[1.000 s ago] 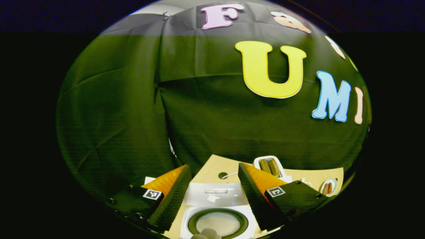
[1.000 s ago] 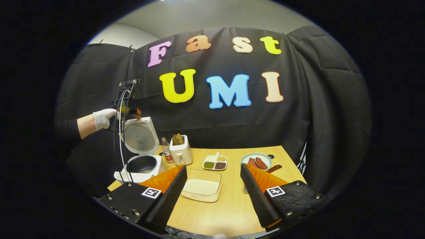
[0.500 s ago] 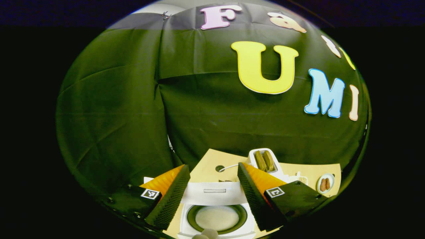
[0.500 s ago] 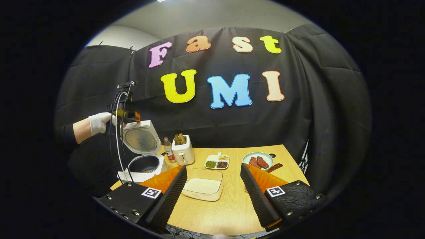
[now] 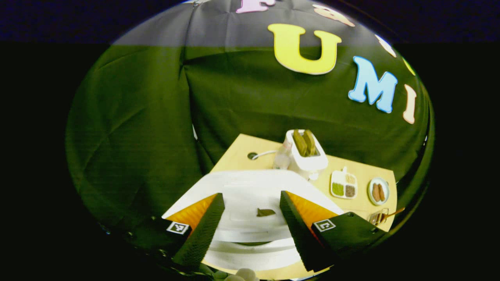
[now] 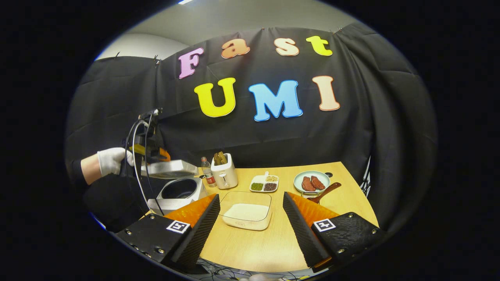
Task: Close the left gripper, press the button to open the rice cooker; take a wooden spoon from the chopstick holder with the right hand, scoop a spoonful of rice and pour it into the rice cooker, then put the wooden spoon back into the chopstick holder.
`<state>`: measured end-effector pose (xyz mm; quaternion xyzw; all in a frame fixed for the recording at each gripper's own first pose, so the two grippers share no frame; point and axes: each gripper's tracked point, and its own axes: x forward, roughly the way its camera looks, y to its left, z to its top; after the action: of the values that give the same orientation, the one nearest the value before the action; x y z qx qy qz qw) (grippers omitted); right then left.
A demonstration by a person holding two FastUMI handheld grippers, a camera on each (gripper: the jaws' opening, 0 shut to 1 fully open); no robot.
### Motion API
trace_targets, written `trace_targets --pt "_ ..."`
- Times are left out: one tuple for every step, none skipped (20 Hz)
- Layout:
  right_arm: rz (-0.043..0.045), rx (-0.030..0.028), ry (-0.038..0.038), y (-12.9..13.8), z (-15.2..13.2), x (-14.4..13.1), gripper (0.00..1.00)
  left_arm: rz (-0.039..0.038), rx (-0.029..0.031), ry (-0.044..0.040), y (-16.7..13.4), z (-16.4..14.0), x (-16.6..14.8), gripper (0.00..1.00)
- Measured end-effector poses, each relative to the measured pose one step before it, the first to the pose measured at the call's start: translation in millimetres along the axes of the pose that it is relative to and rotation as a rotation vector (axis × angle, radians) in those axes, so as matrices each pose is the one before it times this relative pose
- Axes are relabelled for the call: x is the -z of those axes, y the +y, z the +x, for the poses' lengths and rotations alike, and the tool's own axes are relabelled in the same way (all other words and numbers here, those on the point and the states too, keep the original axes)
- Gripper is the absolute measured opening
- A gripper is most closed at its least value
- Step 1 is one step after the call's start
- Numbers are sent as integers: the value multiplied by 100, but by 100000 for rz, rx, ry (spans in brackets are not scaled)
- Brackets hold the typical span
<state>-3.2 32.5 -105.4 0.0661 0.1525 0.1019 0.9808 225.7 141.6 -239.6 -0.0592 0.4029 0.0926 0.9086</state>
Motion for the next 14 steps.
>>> trace_targets --pt "-246 -488 634 83 -99 84 99 -115 498 3994 178 506 2066 98" --pt "-369 -273 544 88 24 267 99 165 1100 3784 72 203 1874 96" --pt "-296 99 468 -92 -44 109 99 -358 433 2821 264 294 1383 98" --pt "81 -162 426 -66 -21 308 99 602 39 1510 137 343 747 99" --pt "35 161 620 -108 84 158 99 674 -203 898 96 339 575 99" --pt "56 -59 983 -3 99 374 99 1500 -529 543 40 311 508 98" --pt "44 190 890 -60 104 144 99 1208 94 116 -64 152 109 98" --pt "392 -295 645 -16 59 308 99 549 226 1400 -168 235 341 99" --pt "673 -236 437 91 138 111 99 166 189 614 -105 396 136 98" --pt "267 -216 243 79 25 31 99 -41 341 1407 -182 275 439 98" --pt "-665 460 114 -52 68 16 99 431 278 775 -118 265 317 97" --pt "-714 1148 -700 -345 -23 -150 99 426 233 1116 -59 502 309 98" --pt "-723 354 -742 -80 60 -283 99 111 -229 1094 32 -95 399 98" --pt "-43 -23 -598 151 214 -183 99 435 -158 -1806 67 159 -388 100"
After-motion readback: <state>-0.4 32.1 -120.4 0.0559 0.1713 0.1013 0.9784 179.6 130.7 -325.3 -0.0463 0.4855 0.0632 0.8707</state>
